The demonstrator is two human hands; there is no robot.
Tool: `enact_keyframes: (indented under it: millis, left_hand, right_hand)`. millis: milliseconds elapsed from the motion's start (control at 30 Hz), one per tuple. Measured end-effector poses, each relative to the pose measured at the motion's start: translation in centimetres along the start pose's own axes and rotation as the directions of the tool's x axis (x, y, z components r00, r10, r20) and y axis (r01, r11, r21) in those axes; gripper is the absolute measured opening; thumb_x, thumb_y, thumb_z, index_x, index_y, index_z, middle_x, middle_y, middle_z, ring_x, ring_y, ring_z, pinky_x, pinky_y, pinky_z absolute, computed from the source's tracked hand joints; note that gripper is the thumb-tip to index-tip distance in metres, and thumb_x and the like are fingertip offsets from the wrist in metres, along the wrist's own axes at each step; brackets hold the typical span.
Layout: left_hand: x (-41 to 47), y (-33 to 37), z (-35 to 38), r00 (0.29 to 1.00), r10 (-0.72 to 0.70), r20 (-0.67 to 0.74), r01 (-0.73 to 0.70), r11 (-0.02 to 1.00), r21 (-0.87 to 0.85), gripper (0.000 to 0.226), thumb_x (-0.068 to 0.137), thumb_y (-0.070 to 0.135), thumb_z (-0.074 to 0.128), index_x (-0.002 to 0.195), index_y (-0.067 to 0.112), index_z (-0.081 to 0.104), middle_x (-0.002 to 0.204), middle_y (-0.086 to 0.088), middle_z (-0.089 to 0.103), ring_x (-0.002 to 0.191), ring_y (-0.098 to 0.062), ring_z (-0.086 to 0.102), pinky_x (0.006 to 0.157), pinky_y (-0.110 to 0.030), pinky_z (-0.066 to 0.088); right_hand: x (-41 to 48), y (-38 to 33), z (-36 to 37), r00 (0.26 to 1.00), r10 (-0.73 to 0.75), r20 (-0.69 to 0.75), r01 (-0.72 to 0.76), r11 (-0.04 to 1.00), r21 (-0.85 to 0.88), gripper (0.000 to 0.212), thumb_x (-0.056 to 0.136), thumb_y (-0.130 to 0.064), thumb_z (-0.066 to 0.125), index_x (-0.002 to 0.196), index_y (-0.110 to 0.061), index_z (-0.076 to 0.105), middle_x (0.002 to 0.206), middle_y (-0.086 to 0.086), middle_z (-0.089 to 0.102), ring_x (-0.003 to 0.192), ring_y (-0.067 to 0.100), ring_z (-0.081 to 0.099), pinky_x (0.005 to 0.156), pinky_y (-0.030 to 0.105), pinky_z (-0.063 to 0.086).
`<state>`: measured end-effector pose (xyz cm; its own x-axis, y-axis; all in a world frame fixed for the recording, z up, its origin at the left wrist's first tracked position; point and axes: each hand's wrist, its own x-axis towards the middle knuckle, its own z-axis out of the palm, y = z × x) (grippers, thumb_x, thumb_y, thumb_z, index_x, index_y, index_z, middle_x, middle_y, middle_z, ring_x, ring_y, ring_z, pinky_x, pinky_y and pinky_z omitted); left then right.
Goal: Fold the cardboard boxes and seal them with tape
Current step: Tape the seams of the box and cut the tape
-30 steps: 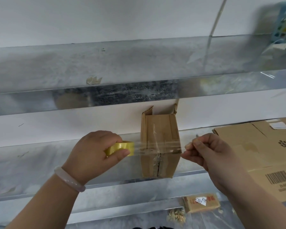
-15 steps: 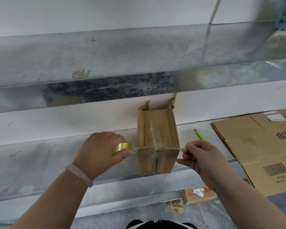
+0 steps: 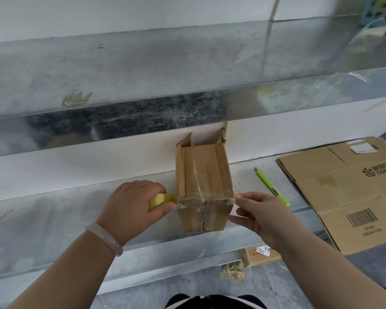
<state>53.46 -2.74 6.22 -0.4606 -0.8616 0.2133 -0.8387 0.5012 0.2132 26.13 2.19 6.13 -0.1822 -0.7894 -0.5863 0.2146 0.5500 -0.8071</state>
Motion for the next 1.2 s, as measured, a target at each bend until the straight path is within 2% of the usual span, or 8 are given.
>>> enact_keyframes:
  millis: [167, 300, 433, 500, 567, 667, 1033, 1200]
  left_hand:
    - [-0.2, 0.1, 0.3, 1.000, -0.015, 0.006, 0.015, 0.998, -0.053, 0.050, 0.080, 0.074, 0.033, 0.083, 0.032, 0.060, 0.069, 0.019, 0.054, 0.062, -0.001, 0.047, 0.058, -0.011, 0.027]
    - [-0.4, 0.1, 0.4, 0.999, -0.031, 0.014, 0.032, 0.995, -0.093, 0.049, 0.079, 0.074, 0.033, 0.082, 0.032, 0.059, 0.069, 0.019, 0.054, 0.064, 0.000, 0.050, 0.057, -0.012, 0.031]
    - [-0.3, 0.2, 0.3, 0.999, -0.039, 0.008, 0.040, 0.994, -0.103, 0.049, 0.079, 0.075, 0.034, 0.082, 0.033, 0.059, 0.070, 0.018, 0.055, 0.064, -0.002, 0.051, 0.057, -0.014, 0.033]
    - [-0.2, 0.2, 0.3, 0.999, -0.046, 0.015, 0.048, 0.992, -0.114, 0.050, 0.078, 0.075, 0.033, 0.082, 0.033, 0.059, 0.070, 0.019, 0.055, 0.065, -0.001, 0.051, 0.057, -0.014, 0.033]
    - [-0.2, 0.2, 0.3, 0.998, -0.055, 0.010, 0.056, 0.990, -0.132, 0.049, 0.078, 0.076, 0.034, 0.083, 0.034, 0.059, 0.070, 0.021, 0.053, 0.065, 0.000, 0.051, 0.057, -0.014, 0.032]
    - [-0.3, 0.0, 0.3, 0.998, -0.063, 0.000, 0.062, 0.986, -0.153, 0.049, 0.078, 0.075, 0.036, 0.083, 0.033, 0.061, 0.069, 0.021, 0.053, 0.064, -0.001, 0.052, 0.057, -0.014, 0.033]
    - [-0.2, -0.1, 0.5, 0.999, -0.033, 0.017, 0.035, 0.989, -0.146, 0.060, 0.077, 0.080, 0.030, 0.084, 0.030, 0.062, 0.071, 0.016, 0.057, 0.066, 0.001, 0.050, 0.058, -0.016, 0.036]
    - [0.1, 0.0, 0.3, 0.998, -0.054, 0.038, 0.058, 0.989, -0.136, 0.055, 0.076, 0.077, 0.030, 0.085, 0.033, 0.060, 0.073, 0.017, 0.057, 0.066, 0.001, 0.050, 0.059, -0.016, 0.037]
  right_hand:
    - [1.3, 1.7, 0.0, 0.964, 0.181, 0.197, -0.236, 0.922, 0.306, 0.042, 0.065, -0.018, 0.078, 0.102, -0.004, 0.064, 0.079, 0.012, 0.067, 0.067, 0.019, 0.064, 0.069, 0.034, 0.058]
    - [1.5, 2.7, 0.3, 0.955, 0.210, 0.207, -0.276, 0.885, 0.374, 0.032, 0.064, -0.012, 0.074, 0.094, -0.005, 0.064, 0.076, 0.014, 0.067, 0.064, 0.020, 0.065, 0.056, 0.029, 0.056]
    - [1.3, 3.0, -0.4, 0.988, -0.124, -0.096, 0.127, 0.991, 0.028, 0.019, 0.087, -0.014, 0.068, 0.106, -0.016, 0.070, 0.093, 0.002, 0.071, 0.083, 0.015, 0.068, 0.071, 0.029, 0.056]
    - [0.5, 2.4, -0.5, 0.809, -0.571, -0.141, 0.531, 0.812, -0.243, 0.020, 0.092, -0.028, 0.063, 0.110, -0.032, 0.070, 0.106, -0.010, 0.069, 0.099, 0.000, 0.063, 0.084, 0.019, 0.052]
    - [0.3, 1.8, -0.2, 0.479, -0.872, 0.101, 0.817, 0.401, -0.414, 0.022, 0.092, -0.037, 0.060, 0.113, -0.033, 0.068, 0.124, -0.007, 0.063, 0.114, -0.003, 0.054, 0.095, 0.010, 0.041]
    - [2.0, 2.3, 0.1, 0.195, -0.892, 0.407, 0.856, -0.048, -0.515, 0.026, 0.093, -0.036, 0.059, 0.110, -0.022, 0.073, 0.131, 0.000, 0.061, 0.122, 0.017, 0.053, 0.103, 0.027, 0.042]
    - [2.6, 1.4, -1.2, 0.081, -0.803, 0.591, 0.709, -0.370, -0.601, 0.025, 0.088, -0.038, 0.067, 0.106, -0.024, 0.076, 0.120, -0.008, 0.068, 0.128, 0.024, 0.052, 0.107, 0.042, 0.041]
    - [0.6, -0.2, 2.0, 0.129, -0.820, 0.558, 0.701, -0.323, -0.636, 0.031, 0.094, -0.044, 0.056, 0.108, -0.024, 0.075, 0.113, -0.009, 0.071, 0.120, 0.017, 0.058, 0.104, 0.038, 0.044]
